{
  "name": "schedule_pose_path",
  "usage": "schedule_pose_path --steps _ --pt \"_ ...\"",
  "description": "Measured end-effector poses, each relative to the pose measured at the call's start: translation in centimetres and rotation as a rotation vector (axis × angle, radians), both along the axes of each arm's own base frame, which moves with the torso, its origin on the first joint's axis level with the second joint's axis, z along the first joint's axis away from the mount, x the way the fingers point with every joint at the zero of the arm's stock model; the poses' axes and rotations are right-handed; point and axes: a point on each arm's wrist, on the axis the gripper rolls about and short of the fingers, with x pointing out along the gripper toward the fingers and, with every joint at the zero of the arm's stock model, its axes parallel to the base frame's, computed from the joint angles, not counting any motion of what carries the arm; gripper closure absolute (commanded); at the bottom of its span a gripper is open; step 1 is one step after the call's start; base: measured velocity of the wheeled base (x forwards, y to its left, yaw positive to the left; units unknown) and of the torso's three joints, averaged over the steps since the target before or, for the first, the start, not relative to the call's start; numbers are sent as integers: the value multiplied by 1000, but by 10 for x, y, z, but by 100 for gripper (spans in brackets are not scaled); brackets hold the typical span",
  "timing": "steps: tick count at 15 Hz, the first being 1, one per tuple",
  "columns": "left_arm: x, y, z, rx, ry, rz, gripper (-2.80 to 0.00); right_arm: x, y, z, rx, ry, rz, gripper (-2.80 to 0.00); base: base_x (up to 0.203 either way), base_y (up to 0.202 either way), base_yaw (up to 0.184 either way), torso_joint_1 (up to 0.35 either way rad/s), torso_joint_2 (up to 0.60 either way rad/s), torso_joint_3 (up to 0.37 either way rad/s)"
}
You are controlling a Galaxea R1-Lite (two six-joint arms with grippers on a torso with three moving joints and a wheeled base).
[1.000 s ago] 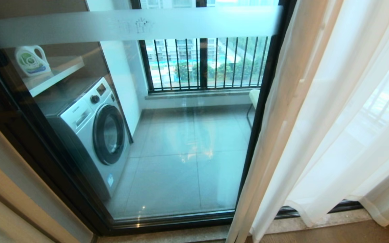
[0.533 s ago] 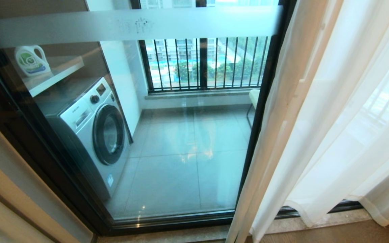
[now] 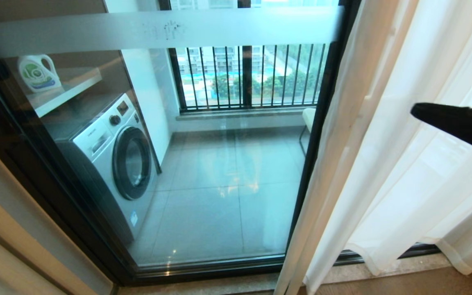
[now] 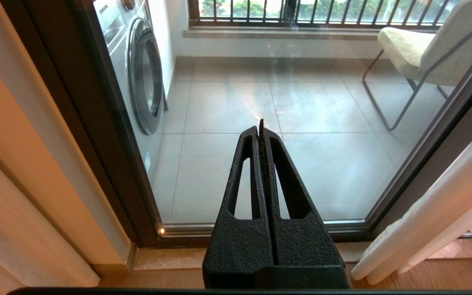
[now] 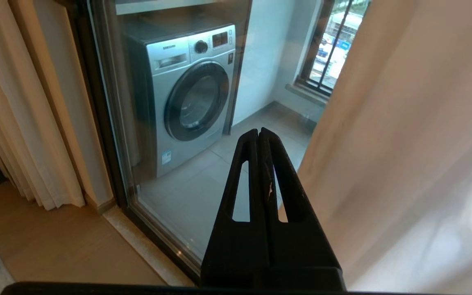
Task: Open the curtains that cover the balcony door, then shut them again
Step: Pull the inner curtains open on both sides
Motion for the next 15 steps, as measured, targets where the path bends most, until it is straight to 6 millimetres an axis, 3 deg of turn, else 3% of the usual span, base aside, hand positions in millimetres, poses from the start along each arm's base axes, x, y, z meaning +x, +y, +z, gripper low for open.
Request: schedule_pose_path --steps 1,4,8,12,15 --pt "0 0 0 0 0 0 0 11 6 3 2 -8 13 -280 0 0 0 0 0 0" --pt "0 0 0 0 0 0 0 34 18 -1 -10 22 32 -280 0 0 0 0 0 0" --pt "0 0 0 0 0 0 0 45 22 -4 -13 41 39 -280 0 0 0 0 0 0" --pt "0 0 0 0 0 0 0 41 22 -6 -15 91 47 -280 0 0 0 0 0 0" --pt "0 0 0 0 0 0 0 26 16 -13 -47 190 47 -280 0 0 0 0 0 0"
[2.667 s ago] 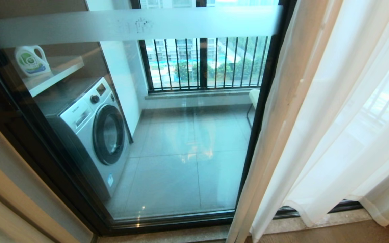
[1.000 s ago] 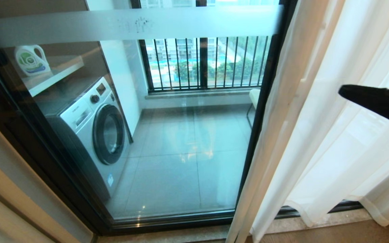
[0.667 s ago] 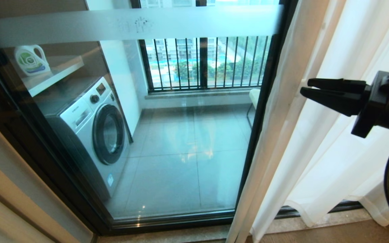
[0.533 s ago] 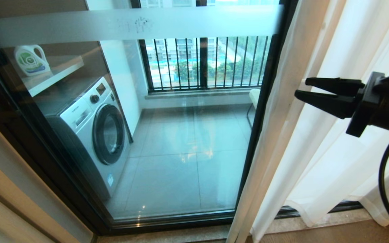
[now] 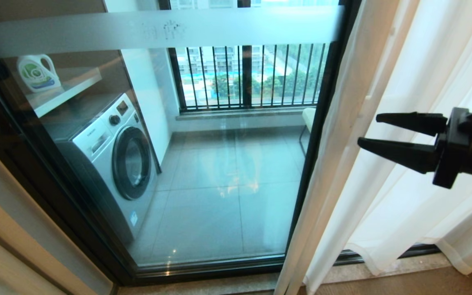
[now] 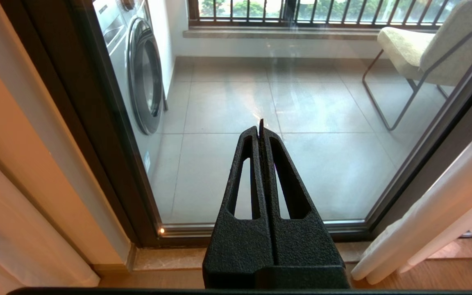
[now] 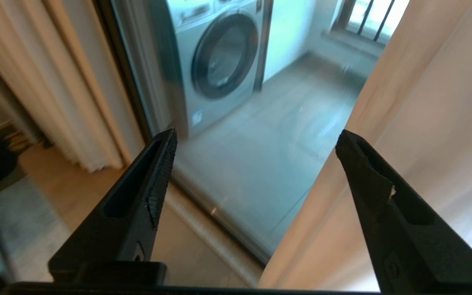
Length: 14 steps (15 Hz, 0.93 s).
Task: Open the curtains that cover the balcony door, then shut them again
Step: Pull the inner curtains open on both sides
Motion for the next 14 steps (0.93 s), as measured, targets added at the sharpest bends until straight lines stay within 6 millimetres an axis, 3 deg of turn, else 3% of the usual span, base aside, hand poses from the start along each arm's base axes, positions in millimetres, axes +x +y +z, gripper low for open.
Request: schedule_pose_path --steps 4,6,9,14 --pt "0 0 0 0 0 0 0 -25 -10 -15 -62 148 -18 -280 0 0 0 0 0 0" --pt "0 0 0 0 0 0 0 -26 -12 -14 -74 144 -68 -280 0 0 0 0 0 0" --pt "0 0 0 0 0 0 0 -11 -8 -7 -74 96 -143 -280 0 0 0 0 0 0" --pt "0 0 0 0 0 0 0 35 9 9 -23 -25 -188 -280 0 0 0 0 0 0"
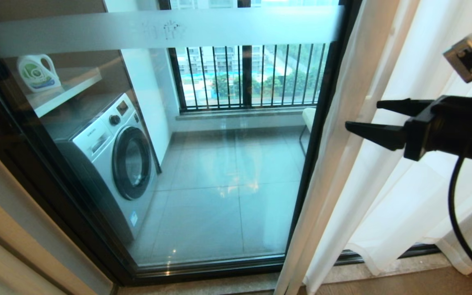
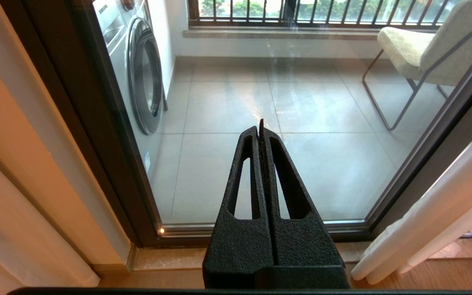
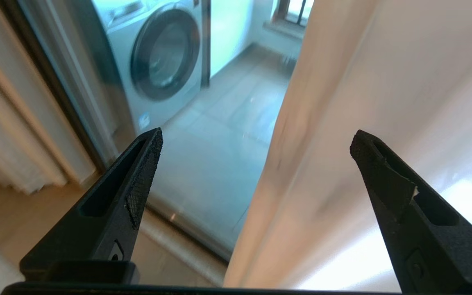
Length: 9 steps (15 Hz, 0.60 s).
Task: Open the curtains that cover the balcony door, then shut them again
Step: Pull the inner curtains open on both sides
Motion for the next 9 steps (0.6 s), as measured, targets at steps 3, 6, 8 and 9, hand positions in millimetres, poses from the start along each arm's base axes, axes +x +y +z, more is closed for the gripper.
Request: schedule_pose_path --steps 3,6,8,9 --pt "0 0 0 0 0 0 0 23 13 3 24 -57 -1 -280 0 0 0 0 0 0" --pt "0 0 0 0 0 0 0 40 19 0 39 -97 -59 -280 0 0 0 0 0 0" --pt "0 0 0 0 0 0 0 47 21 -5 37 -95 -93 -280 0 0 0 0 0 0" --pt "0 0 0 0 0 0 0 50 22 -5 43 -108 -96 -280 0 0 0 0 0 0"
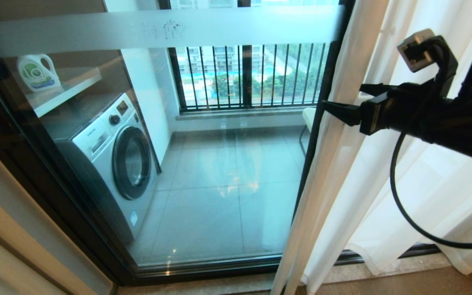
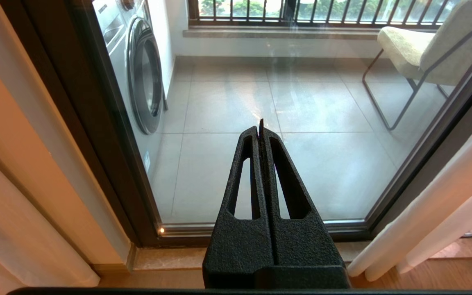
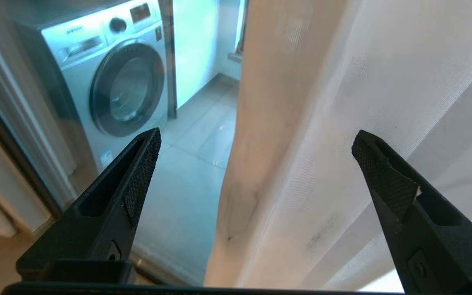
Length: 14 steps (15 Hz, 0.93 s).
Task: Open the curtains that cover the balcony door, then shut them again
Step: Pull the inner curtains open on both sides
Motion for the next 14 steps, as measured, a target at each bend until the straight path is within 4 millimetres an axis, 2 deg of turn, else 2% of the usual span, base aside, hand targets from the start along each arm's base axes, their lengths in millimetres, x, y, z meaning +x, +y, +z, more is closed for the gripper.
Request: schedule_pose_path --steps 5,14 --pt "0 0 0 0 0 1 0 11 4 1 31 -89 -7 -280 0 0 0 0 0 0" --pt "0 0 0 0 0 0 0 11 3 9 78 -201 -35 -280 0 0 0 0 0 0"
